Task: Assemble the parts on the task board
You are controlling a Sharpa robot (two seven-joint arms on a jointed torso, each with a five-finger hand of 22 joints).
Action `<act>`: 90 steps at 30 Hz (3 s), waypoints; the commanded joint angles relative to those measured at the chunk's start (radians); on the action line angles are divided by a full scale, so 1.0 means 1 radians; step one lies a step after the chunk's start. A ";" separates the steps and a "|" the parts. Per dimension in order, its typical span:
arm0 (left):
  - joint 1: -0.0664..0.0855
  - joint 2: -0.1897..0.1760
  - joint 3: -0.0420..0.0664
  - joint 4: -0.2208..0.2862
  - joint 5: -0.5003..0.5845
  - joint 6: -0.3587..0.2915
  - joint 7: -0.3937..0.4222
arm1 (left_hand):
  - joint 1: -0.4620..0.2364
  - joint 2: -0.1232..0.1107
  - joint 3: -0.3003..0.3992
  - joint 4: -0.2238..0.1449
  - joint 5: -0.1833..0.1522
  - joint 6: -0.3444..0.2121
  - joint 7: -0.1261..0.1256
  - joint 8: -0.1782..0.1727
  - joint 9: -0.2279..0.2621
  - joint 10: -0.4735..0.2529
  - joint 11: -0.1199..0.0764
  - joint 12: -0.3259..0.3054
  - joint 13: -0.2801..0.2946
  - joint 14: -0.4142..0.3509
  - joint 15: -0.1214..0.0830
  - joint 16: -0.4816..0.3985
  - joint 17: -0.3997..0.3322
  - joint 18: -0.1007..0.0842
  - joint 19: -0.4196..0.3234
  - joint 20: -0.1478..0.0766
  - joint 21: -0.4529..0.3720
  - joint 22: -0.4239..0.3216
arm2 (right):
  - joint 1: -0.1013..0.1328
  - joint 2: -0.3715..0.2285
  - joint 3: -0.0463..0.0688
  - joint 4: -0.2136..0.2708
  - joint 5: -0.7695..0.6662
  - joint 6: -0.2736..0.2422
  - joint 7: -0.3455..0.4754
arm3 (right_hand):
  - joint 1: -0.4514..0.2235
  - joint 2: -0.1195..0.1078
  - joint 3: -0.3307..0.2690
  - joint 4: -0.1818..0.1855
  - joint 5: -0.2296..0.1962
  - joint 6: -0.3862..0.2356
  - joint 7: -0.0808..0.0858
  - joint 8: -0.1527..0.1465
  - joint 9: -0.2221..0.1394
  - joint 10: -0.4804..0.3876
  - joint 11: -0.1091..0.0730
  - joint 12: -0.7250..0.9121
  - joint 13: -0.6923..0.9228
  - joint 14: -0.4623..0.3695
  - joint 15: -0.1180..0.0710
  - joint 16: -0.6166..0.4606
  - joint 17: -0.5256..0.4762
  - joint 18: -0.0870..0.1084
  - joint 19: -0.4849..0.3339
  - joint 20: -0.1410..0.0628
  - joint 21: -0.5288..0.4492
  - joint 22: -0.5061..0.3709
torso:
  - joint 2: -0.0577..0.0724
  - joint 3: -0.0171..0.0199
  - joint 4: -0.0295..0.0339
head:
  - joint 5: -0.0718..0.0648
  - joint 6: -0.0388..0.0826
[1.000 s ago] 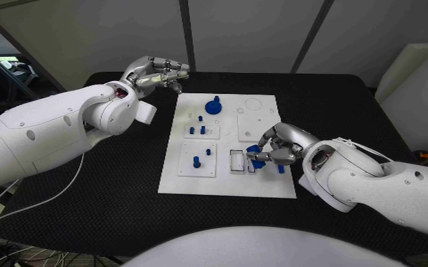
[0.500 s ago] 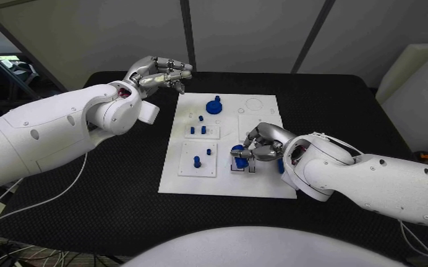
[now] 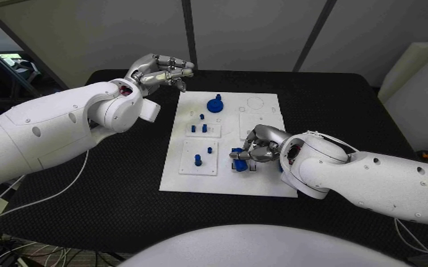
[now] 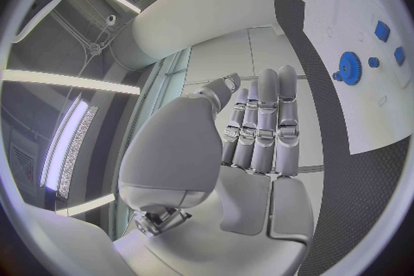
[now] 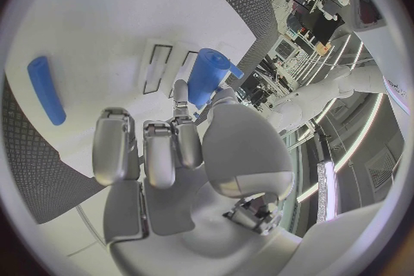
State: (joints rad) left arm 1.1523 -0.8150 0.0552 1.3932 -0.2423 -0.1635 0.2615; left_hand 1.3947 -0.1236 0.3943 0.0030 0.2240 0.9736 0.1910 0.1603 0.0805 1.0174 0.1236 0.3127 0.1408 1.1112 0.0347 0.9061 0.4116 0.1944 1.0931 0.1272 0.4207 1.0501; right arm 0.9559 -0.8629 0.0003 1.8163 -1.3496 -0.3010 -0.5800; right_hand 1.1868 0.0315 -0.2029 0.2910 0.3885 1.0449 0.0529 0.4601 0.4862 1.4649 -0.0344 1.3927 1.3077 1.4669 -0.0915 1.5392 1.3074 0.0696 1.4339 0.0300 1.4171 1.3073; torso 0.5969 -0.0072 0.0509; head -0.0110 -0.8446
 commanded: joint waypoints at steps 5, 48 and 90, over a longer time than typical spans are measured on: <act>0.001 0.000 0.000 0.003 0.002 0.013 0.007 | -0.012 0.003 -0.002 0.004 0.003 -0.006 0.005 0.007 -0.001 -0.006 0.000 0.006 0.000 0.000 0.006 -0.007 -0.002 -0.013 -0.002 0.008 -0.008 -0.002 | 0.002 -0.003 0.001 0.002 -0.091 0.028 -0.072 | -0.038 0.007 -0.024 0.001 -0.012 0.037 -0.031 0.012 0.016 0.025 -0.011 -0.001 0.100 0.092 -0.008 0.004 0.205 -0.018 0.001 -0.013 0.004 0.059 | 0.000 -0.0003 -0.0010 | -0.001 0.000; 0.001 -0.006 0.000 0.003 0.002 0.013 0.008 | -0.011 0.004 -0.001 0.004 0.004 -0.007 0.005 0.009 -0.001 -0.008 0.000 0.007 -0.001 0.000 0.006 -0.007 -0.002 -0.013 -0.001 0.008 -0.010 -0.004 | 0.001 -0.111 -0.001 0.088 -0.122 0.008 0.100 | 0.112 0.007 -0.047 -0.067 -0.085 0.022 -0.036 0.016 0.072 0.025 -0.015 -0.022 0.102 0.090 -0.013 0.000 0.200 -0.017 -0.004 -0.018 -0.003 0.057 | -0.001 0.0004 -0.0005 | 0.006 -0.008; 0.000 -0.004 0.000 0.003 0.002 0.012 0.008 | -0.011 0.004 -0.001 0.004 0.004 -0.007 0.005 0.009 -0.001 -0.008 0.000 0.007 -0.001 0.000 0.006 -0.007 -0.002 -0.013 -0.001 0.008 -0.010 -0.004 | -0.001 -0.036 -0.002 0.018 -0.128 -0.099 0.138 | 0.173 0.025 -0.040 -0.089 -0.080 0.010 -0.033 -0.001 0.076 0.012 -0.014 -0.052 0.086 0.083 -0.012 -0.018 0.166 -0.008 -0.028 -0.018 -0.031 0.023 | -0.002 0.0007 -0.0011 | -0.008 -0.006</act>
State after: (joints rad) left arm 1.1519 -0.8199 0.0550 1.3956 -0.2422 -0.1611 0.2611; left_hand 1.3910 -0.1196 0.3944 0.0029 0.2240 0.9700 0.1946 0.1643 0.0807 1.0175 0.1236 0.3167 0.1408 1.1112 0.0347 0.9061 0.4103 0.1944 1.0931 0.1272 0.4130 1.0474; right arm 0.9538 -0.8929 -0.0015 1.8288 -1.4935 -0.3039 -0.5104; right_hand 1.3491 0.0567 -0.2434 0.2061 0.3024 1.0596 0.0206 0.4632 0.5620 1.4685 -0.0446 1.3709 1.3849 1.4671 -0.0980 1.5254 1.3078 0.0696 1.4103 0.0116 1.3903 1.3075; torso 0.5962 -0.0068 0.0491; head -0.0159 -0.8507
